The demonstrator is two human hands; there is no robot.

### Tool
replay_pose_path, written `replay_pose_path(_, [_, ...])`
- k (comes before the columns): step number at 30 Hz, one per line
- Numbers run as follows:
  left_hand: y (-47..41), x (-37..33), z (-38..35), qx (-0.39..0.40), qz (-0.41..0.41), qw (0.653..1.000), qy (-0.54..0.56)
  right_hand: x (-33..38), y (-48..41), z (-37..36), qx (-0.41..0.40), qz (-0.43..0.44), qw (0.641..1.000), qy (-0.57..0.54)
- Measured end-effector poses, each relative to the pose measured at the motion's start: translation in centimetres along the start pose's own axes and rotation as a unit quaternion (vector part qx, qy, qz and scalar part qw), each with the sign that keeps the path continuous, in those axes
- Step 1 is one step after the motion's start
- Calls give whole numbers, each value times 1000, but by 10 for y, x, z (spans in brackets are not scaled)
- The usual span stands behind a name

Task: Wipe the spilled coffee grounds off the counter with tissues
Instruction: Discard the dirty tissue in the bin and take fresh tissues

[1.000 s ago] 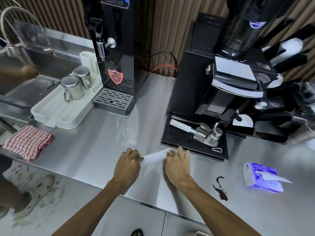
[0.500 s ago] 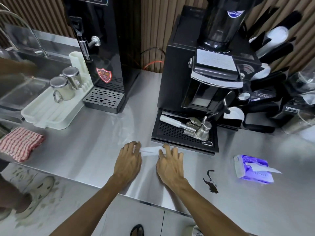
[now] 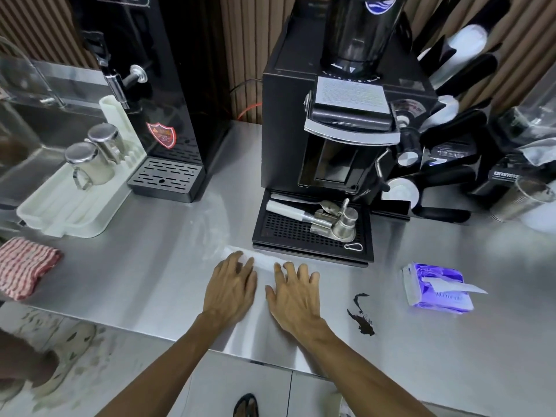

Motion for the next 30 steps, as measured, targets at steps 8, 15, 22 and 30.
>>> replay_pose_path(8, [-11,-16,-7,9,-11,1000,5,-13,25,13,-26,-12,999,-18])
replay_pose_path(15, [-16,-17,-5,23,-28,999,-15,-9,36,8,-10,-27,999,-33])
replay_pose_path(22, [-18,-10,-13,69,-48,996,-18,-7,49,3,-8,-40,997,-58])
replay_pose_path(30, [-24,-32,-17,87,-115,989,-25,-15,62,4,-12,-64,996,-65])
Point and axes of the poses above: each hand's wrist, its own y-axis away from the middle knuckle, its own z-axis out of the back of the hand, x = y × z, the point moved 10 cm from there along -y, towards the middle knuckle, and after that the axes turned 10 degrees about -z, right-handed, at the moved point
